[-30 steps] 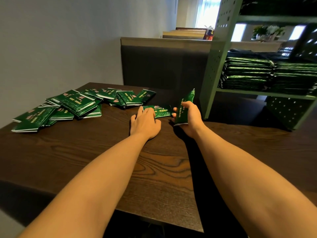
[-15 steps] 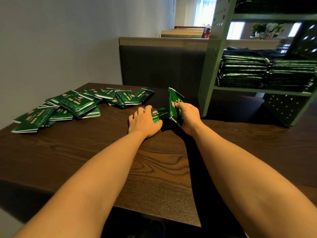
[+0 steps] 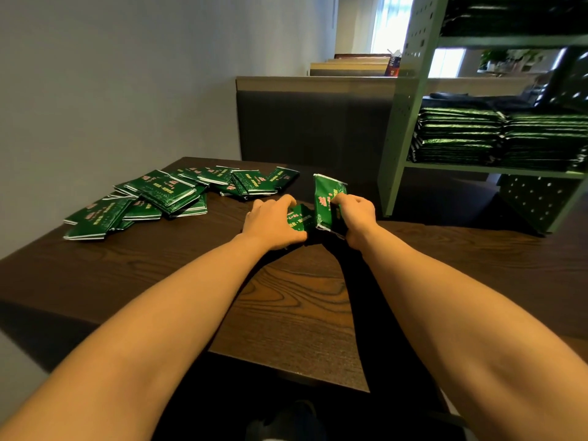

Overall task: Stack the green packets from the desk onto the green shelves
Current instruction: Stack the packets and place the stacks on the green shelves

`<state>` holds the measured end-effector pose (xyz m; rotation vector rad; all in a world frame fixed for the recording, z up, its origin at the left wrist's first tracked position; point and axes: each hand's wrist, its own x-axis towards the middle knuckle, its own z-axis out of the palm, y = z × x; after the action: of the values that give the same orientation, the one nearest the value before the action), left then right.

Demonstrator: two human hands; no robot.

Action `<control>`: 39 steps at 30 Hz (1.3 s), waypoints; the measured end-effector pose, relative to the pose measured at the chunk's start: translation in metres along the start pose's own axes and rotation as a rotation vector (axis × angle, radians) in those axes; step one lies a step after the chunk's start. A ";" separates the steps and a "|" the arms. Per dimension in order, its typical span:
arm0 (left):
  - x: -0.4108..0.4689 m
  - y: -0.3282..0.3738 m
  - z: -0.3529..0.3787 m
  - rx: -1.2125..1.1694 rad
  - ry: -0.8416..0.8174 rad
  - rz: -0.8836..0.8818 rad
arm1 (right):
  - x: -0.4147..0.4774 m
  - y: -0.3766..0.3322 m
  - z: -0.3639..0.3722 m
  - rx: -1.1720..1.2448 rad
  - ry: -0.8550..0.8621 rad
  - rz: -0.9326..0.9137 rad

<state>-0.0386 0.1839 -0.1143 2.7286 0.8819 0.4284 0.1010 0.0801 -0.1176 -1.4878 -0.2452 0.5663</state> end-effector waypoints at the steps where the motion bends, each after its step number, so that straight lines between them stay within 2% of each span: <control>1: 0.000 0.002 -0.001 -0.004 -0.005 -0.028 | -0.002 0.001 0.002 -0.013 0.003 0.001; 4: 0.000 0.008 0.000 -0.238 0.032 -0.180 | -0.010 0.000 0.009 -0.037 0.015 0.040; 9: -0.008 0.016 -0.006 -0.759 0.214 -0.284 | -0.017 -0.002 0.017 -0.111 0.019 0.078; 11: -0.010 0.021 -0.010 -0.868 0.246 -0.293 | -0.019 -0.004 0.022 -0.125 0.027 0.085; 15: -0.007 0.027 -0.016 -1.017 0.267 -0.332 | -0.028 -0.012 0.038 -0.028 -0.065 0.158; 19: -0.001 0.014 -0.011 -0.908 0.263 -0.296 | -0.024 -0.009 0.048 0.029 -0.087 0.179; 25: 0.016 -0.011 0.000 -0.647 0.282 -0.210 | 0.003 -0.006 0.057 -0.084 -0.034 0.029; 28: 0.034 -0.025 0.009 -0.400 0.310 -0.188 | 0.016 -0.002 0.062 -0.139 -0.041 -0.035; 33: 0.052 -0.048 0.023 0.002 0.202 -0.261 | 0.027 0.012 0.057 -0.259 -0.058 -0.174; 36: 0.058 -0.053 0.028 0.037 0.074 -0.323 | 0.031 0.014 0.054 -0.263 -0.065 -0.202; 39: 0.059 -0.052 0.030 0.062 0.043 -0.314 | 0.033 0.016 0.053 -0.270 -0.076 -0.225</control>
<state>-0.0100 0.2564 -0.1466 2.5774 1.3285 0.4020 0.1000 0.1426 -0.1347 -1.6730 -0.5595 0.4194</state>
